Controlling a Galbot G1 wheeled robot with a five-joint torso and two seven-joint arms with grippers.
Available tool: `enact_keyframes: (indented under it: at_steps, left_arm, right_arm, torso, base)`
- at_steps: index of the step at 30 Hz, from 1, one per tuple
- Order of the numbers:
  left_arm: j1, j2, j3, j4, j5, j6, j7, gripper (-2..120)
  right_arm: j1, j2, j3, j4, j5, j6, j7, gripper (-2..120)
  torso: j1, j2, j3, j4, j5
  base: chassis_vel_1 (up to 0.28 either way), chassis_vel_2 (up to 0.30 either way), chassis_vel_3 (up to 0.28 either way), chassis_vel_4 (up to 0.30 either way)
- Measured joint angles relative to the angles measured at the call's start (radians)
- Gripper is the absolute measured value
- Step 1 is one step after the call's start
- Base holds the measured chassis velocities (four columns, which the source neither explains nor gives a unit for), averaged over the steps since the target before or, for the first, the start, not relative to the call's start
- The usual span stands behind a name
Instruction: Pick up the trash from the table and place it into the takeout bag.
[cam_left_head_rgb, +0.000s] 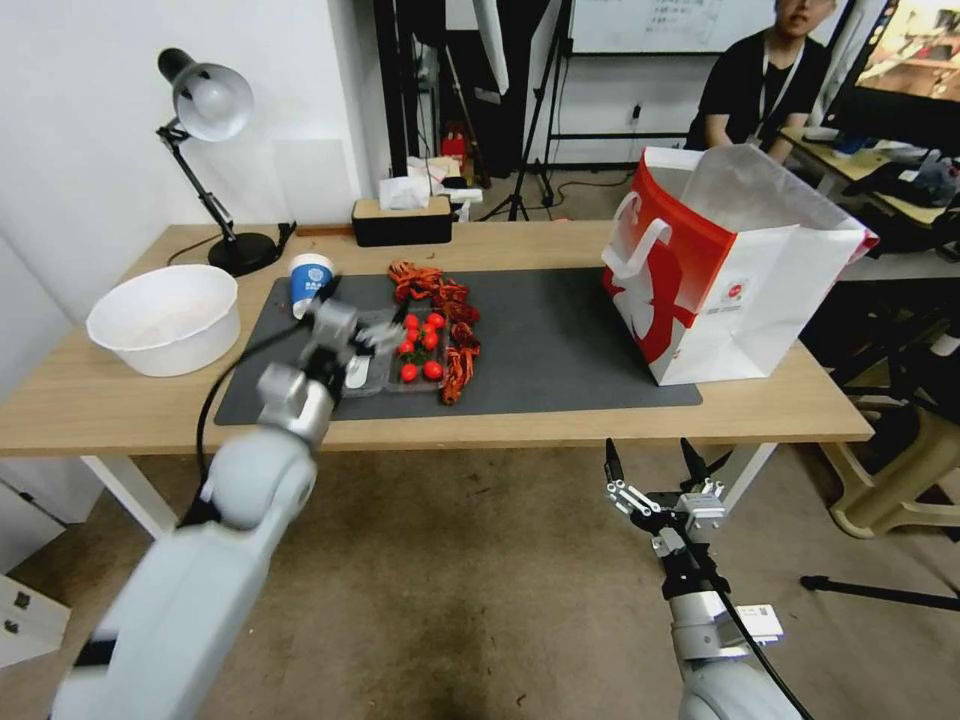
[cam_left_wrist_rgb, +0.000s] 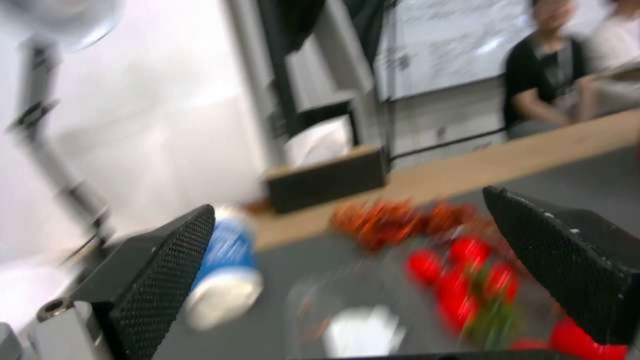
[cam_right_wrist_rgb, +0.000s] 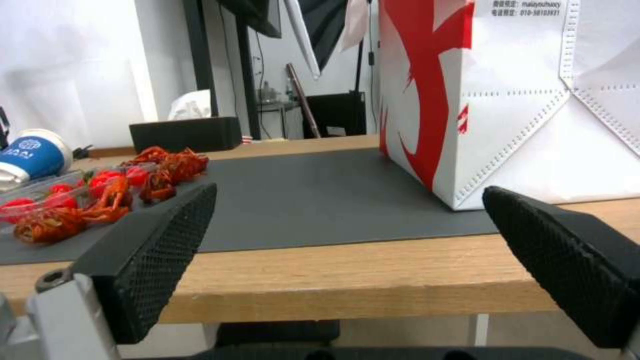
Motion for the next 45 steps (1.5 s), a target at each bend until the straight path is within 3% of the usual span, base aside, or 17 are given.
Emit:
enact_keyframes:
  at_steps: [3,17,18,21,28,38,41,45]
  left_arm:
    - [0.093,-0.03,-0.051,-0.032,0.038,0.002,-0.043,100]
    - [0.208,-0.066,-0.106,-0.079,0.076,0.025,-0.106,100]
    - [0.246,-0.083,-0.131,-0.091,0.082,0.019,-0.107,100]
    - [0.295,-0.099,-0.16,-0.1,0.09,0.004,-0.107,100]
    - [0.381,-0.146,-0.18,-0.118,0.109,-0.04,-0.114,100]
    - [0.407,-0.184,-0.162,-0.124,0.103,-0.049,-0.107,100]
    - [0.384,-0.163,-0.152,-0.114,0.055,-0.056,-0.088,100]
    - [0.256,-0.089,-0.117,-0.073,-0.035,-0.034,-0.067,100]
  right_arm:
    - [0.002,0.001,-0.001,-0.002,0.0,0.0,0.0,100]
    - [0.004,0.004,-0.007,-0.006,0.0,0.001,-0.001,100]
    - [0.004,0.006,-0.013,-0.008,-0.001,0.002,-0.002,100]
    - [0.005,0.007,-0.017,-0.009,-0.002,0.002,-0.003,100]
    - [0.012,0.006,-0.019,-0.005,-0.003,0.002,-0.003,100]
    - [0.018,0.004,-0.019,-0.011,-0.001,0.003,-0.003,100]
    - [0.023,0.002,-0.02,-0.013,0.0,0.003,-0.002,100]
    - [0.028,0.0,-0.021,-0.019,0.001,0.002,-0.002,100]
  torso:
    - [0.0,0.0,0.0,-0.0002,0.0]
    - [0.0,0.0,0.0,-0.0001,0.0001]
    - [0.0,0.0,0.0,-0.001,-0.0001]
    - [0.0,0.0,0.0,0.0002,0.0]
    - [0.0,0.0,0.0,-0.0004,-0.0001]
    - [0.0,0.0,0.0,-0.0002,0.0001]
    - [0.0,0.0,0.0,-0.0001,-0.0001]
    - [0.0,0.0,0.0,-0.0001,-0.0001]
  base:
    - [0.0,0.0,0.0,0.0]
    - [0.0,0.0,0.0,0.0]
    - [0.0,0.0,0.0,0.0]
    - [0.0,0.0,0.0,0.0]
    - [0.0,0.0,0.0,0.0]
    - [0.0,0.0,0.0,0.0]
    - [0.0,0.0,0.0,0.0]
    - [0.0,0.0,0.0,0.0]
